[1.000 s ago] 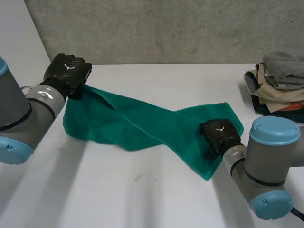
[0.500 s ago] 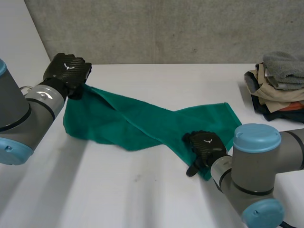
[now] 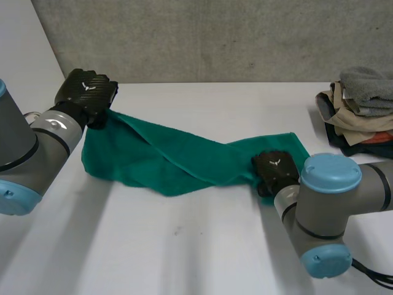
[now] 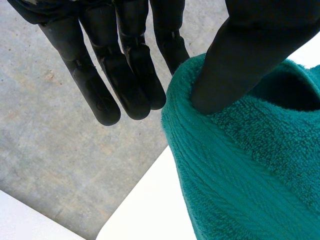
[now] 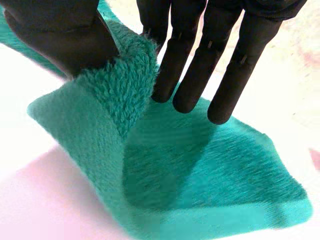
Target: Fold the laundry.
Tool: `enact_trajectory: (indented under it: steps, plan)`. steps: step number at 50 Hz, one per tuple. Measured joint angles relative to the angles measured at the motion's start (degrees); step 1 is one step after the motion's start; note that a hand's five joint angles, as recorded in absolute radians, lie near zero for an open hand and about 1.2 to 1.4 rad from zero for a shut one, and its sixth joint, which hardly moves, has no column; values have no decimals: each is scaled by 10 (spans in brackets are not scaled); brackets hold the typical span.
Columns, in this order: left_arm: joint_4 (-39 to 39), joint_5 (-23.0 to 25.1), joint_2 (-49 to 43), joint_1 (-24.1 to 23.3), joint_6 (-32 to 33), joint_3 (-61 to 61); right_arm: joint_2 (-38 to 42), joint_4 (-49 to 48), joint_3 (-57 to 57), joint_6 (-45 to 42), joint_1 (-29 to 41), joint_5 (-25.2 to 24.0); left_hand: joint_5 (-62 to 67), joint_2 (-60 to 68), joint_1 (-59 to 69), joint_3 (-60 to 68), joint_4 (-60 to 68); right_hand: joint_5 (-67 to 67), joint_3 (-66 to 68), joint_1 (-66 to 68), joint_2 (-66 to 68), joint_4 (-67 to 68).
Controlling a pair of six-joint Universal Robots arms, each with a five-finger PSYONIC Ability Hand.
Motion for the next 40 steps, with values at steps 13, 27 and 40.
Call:
enact_trajectory:
  steps: [13, 27, 40]
  plan:
    - [-27, 1, 75, 28, 3, -33, -159, 102, -48, -182, -53, -20, 0, 0, 0, 0, 0, 3, 14, 0, 5, 18]
    - [-136, 30, 130, 71, 11, -127, -236, 474, -201, -336, -152, -53, 0, 0, 0, 0, 0, 13, 16, 0, 5, 20]
    - [-6, 41, -44, 58, 70, 47, -63, 356, -393, -226, -145, -65, 0, 1, 0, 0, 0, 19, 16, 0, 5, 20]
